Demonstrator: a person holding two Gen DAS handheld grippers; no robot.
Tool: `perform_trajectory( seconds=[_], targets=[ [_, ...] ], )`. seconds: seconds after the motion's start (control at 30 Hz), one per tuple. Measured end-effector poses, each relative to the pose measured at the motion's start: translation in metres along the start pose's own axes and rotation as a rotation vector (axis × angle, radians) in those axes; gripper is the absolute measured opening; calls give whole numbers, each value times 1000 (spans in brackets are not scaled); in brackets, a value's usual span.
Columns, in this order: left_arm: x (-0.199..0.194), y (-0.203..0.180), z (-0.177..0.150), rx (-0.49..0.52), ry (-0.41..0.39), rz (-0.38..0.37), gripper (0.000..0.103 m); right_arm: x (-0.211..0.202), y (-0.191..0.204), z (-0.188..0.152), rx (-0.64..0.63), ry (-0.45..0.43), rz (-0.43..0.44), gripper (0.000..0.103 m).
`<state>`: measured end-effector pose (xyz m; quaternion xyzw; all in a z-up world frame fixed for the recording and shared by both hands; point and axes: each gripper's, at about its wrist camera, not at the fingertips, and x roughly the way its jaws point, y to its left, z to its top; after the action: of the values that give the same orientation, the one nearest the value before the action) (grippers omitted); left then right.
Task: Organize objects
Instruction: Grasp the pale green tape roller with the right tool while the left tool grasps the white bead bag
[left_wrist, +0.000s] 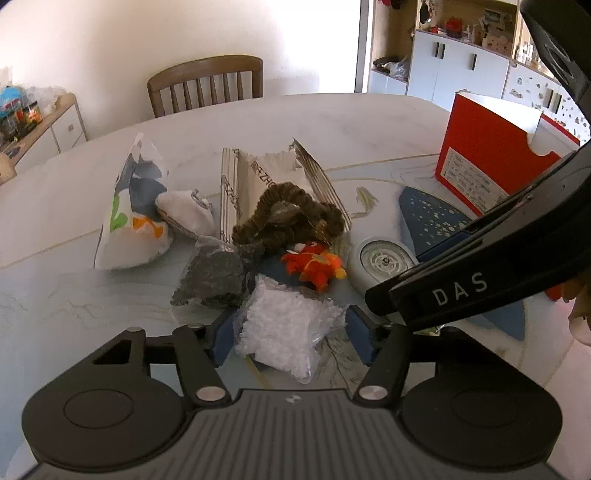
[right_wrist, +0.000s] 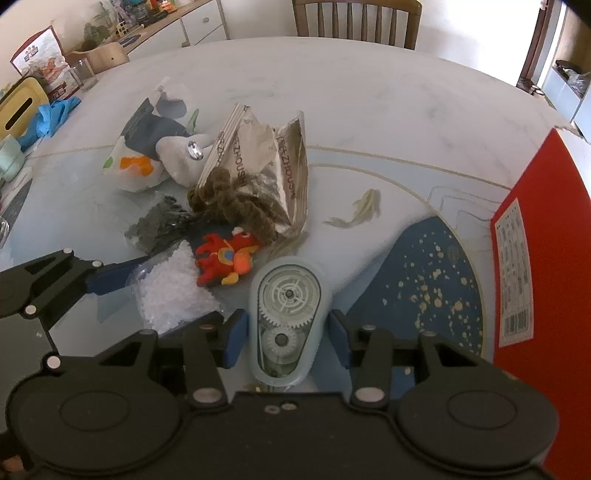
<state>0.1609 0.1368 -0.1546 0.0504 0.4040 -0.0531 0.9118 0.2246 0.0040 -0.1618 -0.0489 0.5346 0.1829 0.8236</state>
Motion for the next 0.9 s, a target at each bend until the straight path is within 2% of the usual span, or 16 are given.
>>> perform_trajectory(
  seconds=[0.3,0.53,0.63,0.77,0.9],
  targets=[
    [-24,-3,-20,-31,32,-43,62,-14,-1,-23,-16,8,26,46],
    [-38,-8,-36,-26,44,-46,63,-27,0,-47,-32,14,43,46],
    [-43,-9,-41,-44,57,-42,74,-30,-2,-53,-21,16,46,46],
    [-49,-13,-47,-41,64,-13,74,-33,-3,-59,-18,13,41,46],
    [-55,-19,-50,-5,36,4,74,-35,-3,-64,-28,5,35,46]
  ],
)
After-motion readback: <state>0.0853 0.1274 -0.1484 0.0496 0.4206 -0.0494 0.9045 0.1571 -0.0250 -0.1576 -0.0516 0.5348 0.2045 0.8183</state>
